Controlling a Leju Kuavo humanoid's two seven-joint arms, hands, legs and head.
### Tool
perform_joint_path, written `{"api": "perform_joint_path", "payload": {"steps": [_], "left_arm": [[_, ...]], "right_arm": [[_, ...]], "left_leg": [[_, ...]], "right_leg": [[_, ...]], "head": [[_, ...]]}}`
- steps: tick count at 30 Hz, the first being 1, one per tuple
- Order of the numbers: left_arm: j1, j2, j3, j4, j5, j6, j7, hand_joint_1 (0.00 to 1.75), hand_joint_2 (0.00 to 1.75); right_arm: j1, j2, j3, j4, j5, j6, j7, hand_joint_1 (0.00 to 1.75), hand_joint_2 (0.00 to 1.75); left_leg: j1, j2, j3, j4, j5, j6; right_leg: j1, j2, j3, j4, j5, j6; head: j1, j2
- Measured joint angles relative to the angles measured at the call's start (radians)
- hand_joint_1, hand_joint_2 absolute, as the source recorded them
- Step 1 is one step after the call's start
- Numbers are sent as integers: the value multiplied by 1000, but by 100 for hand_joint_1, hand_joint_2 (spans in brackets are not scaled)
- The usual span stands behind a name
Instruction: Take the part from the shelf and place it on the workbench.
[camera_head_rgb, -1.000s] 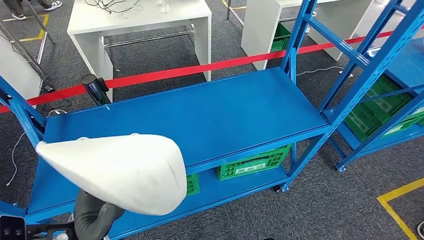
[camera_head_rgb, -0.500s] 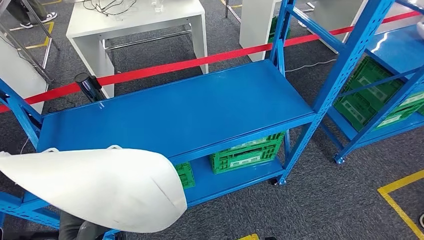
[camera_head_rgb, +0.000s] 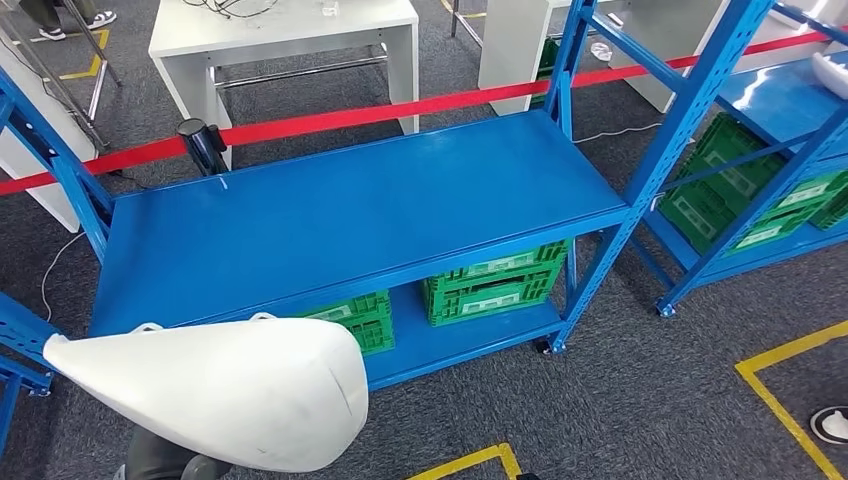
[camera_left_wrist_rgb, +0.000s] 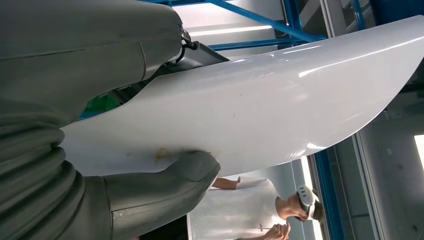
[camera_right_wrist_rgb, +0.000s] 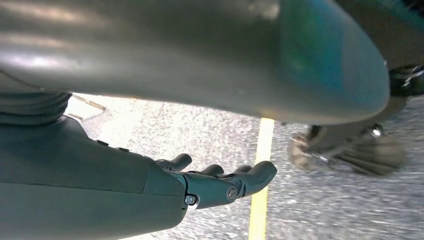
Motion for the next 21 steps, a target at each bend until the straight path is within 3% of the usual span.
{"api": "perform_joint_path", "payload": {"steps": [1, 2, 4, 6, 8, 10, 12, 14, 15, 16, 17, 18, 19, 21], "left_arm": [[1, 0, -1, 3, -1, 0, 0, 175, 175], [1, 0, -1, 5, -2, 1, 0, 175, 175], [2, -2, -1, 9, -14, 6, -4, 175, 175], [1, -8, -1, 13, -40, 16, -18, 175, 175], [0, -13, -1, 19, -64, 25, -40, 175, 175], [0, -17, -2, 27, -81, 29, -61, 175, 175], [-2, -21, -2, 42, -85, 29, -73, 175, 175], [-6, -29, -2, 61, -82, 28, -79, 175, 175], [-8, -32, -2, 70, -80, 26, -80, 175, 175], [-8, -35, -2, 79, -79, 23, -82, 175, 175], [-8, -37, -2, 86, -78, 21, -83, 175, 175], [-9, -40, -2, 93, -77, 19, -83, 175, 175], [-10, -43, -2, 98, -77, 17, -84, 175, 175], [-16, -49, -2, 104, -76, 16, -84, 175, 175]], "right_arm": [[0, 0, 0, 0, -2, 0, -1, 0, 0], [0, 0, -1, 0, -6, 0, -2, 0, 0], [-2, 0, -5, 0, -6, -1, -8, 0, 0], [-6, -2, -5, -1, 17, -1, -13, 0, 0], [-9, -4, -1, -1, 37, -1, -24, 0, 0], [-10, -7, 0, -1, 38, -1, -43, 0, 0], [-11, -14, 0, -1, 39, -1, -53, 0, 0], [-11, -24, 0, -1, 39, -1, -51, 0, 0], [-10, -28, 0, -1, 39, -1, -47, 0, 0], [-9, -32, 0, -1, 38, -1, -41, 0, 0], [-8, -36, 0, -1, 36, -1, -35, 0, 0], [-7, -39, 0, -1, 34, -1, -30, 0, 0], [-6, -43, 0, -1, 32, -1, -27, 0, 0], [-4, -48, 0, -1, 29, -1, -23, 0, 0]], "left_leg": [[-2, 1, -17, 5, 11, 0], [-2, 1, -35, 11, 21, -1], [-3, 2, -71, 27, 38, -7], [-5, 3, -94, 42, 52, -17], [-5, 5, -100, 44, 67, -29], [-3, 3, -106, 43, 72, -41], [1, -1, -127, 89, 9, -54], [8, -4, -154, 201, -95, -66], [12, -3, -161, 259, -125, -71], [15, -3, -158, 300, -131, -74], [18, -4, -141, 312, -115, -77], [21, -4, -106, 289, -89, -79], [23, -4, -54, 235, -68, -79], [23, -6, 56, 91, -74, -75]], "right_leg": [[1, 0, 5, 29, 4, 0], [2, 0, 28, 23, 27, -2], [5, 0, 120, -83, 68, -9], [11, 1, 202, -208, 56, -18], [16, 2, 218, -250, 45, -28], [12, -1, 203, -254, 64, -40], [6, -6, 180, -260, 92, -53], [5, -8, 150, -260, 118, -56], [5, -9, 133, -260, 131, -55], [4, -10, 116, -258, 144, -53], [3, -11, 99, -256, 156, -49], [1, -11, 82, -253, 168, -45], [0, -11, 69, -249, 178, -40], [-1, -10, 51, -244, 197, -27]], "head": [[0, 0], [0, 0], [0, 0], [0, 0], [0, 0], [1, 0], [0, 0], [-2, 0], [-2, 0], [-2, 0], [-2, 0], [-2, 0], [-2, 0], [-3, 0]]}}
